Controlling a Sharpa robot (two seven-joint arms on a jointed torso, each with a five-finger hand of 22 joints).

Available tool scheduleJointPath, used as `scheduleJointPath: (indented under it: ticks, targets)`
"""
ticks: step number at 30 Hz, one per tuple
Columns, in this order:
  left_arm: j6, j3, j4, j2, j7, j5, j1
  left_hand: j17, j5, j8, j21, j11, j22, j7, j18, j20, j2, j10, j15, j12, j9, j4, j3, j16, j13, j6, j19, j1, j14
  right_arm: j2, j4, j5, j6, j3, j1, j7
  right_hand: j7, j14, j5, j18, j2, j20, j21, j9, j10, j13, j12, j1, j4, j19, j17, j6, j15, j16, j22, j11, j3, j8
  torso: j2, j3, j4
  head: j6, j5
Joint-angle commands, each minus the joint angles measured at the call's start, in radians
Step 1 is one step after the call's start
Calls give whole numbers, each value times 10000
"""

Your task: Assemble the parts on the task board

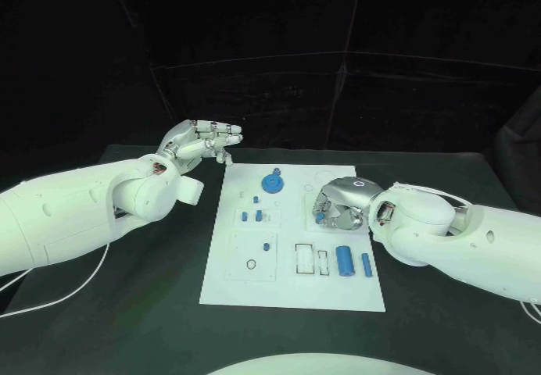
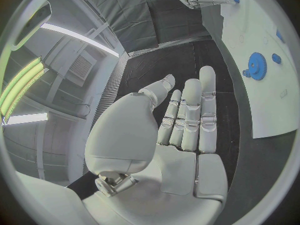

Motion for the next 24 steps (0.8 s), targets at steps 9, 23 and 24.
scheduleJointPath:
  ticks: [9, 23, 24]
  targets:
    - [114, 8, -3, -2, 14, 40, 11, -8, 9, 56, -37, 16, -10, 24, 137, -16, 63, -57, -6, 57, -15, -4, -39, -37, -13, -12, -72, 13, -67, -43, 84, -344, -983, 3, 14, 106, -30, 186, -635, -303, 218, -99, 500, 82, 883, 79, -175, 445, -483, 415, 415, 765, -176, 408, 704, -125, 1138, 253, -3, 0, -9, -29, -14]
    - [112, 7, -34, -18, -7, 40, 8, -18, 9, 62, -44, 17, -16, 25, 137, -14, 72, -71, -4, 68, -14, -7, -47, -34, -13, -13, -72, 16, -72, -750, 1271, 407, -2224, 13, 12, 461, 86, 147, -659, -311, -64, -26, 616, 4, 881, 59, -639, 64, -861, 375, 455, 674, -84, 520, 823, -20, 2005, 31, -22, -6, -17, -9, 21]
    - [113, 7, -38, -18, -9, 40, 8, -18, 9, 62, -44, 17, -16, 25, 137, -14, 72, -71, -4, 68, -14, -7, -47, -34, -13, -13, -72, 16, -72, -758, 1391, 461, -2262, 13, 12, 493, 89, 146, -658, -311, -69, -24, 617, 3, 882, 60, -643, 57, -863, 375, 454, 674, -83, 520, 824, -19, 2009, 29, -18, -4, -21, -6, 19]
